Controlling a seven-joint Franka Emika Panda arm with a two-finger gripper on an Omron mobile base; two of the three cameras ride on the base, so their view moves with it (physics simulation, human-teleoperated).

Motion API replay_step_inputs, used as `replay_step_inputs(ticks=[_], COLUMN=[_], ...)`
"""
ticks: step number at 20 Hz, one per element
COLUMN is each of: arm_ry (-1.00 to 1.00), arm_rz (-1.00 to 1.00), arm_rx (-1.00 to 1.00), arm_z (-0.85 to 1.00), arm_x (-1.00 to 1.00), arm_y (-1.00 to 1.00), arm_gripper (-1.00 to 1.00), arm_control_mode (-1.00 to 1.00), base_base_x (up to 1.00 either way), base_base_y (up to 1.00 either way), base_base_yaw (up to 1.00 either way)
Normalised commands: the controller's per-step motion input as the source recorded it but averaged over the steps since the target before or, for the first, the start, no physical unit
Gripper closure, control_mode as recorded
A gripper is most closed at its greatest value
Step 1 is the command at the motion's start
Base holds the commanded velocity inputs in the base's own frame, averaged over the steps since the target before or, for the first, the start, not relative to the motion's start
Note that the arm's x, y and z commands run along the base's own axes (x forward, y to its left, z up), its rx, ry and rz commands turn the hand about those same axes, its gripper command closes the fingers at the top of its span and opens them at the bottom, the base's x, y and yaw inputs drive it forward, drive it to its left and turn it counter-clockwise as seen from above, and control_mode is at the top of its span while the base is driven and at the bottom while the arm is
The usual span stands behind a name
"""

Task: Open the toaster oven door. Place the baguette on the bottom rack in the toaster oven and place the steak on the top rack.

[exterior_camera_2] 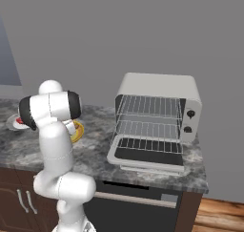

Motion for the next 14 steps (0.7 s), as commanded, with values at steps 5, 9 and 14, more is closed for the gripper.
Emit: replay_step_inputs(ticks=[5, 9, 14], arm_ry=[-0.04, -0.08, -0.01], arm_rz=[-0.06, -0.10, -0.06], arm_rx=[0.09, 0.07, 0.03], arm_z=[-0.05, 0.23, 0.64], arm_x=[0.00, 0.00, 0.00], arm_y=[-0.14, -0.19, -0.17], arm_gripper=[1.00, 1.00, 1.00], arm_control_mode=[-1.00, -1.00, -1.00], base_base_x=[0.00, 0.00, 0.00], base_base_y=[0.00, 0.00, 0.00], base_base_yaw=[0.00, 0.00, 0.00])
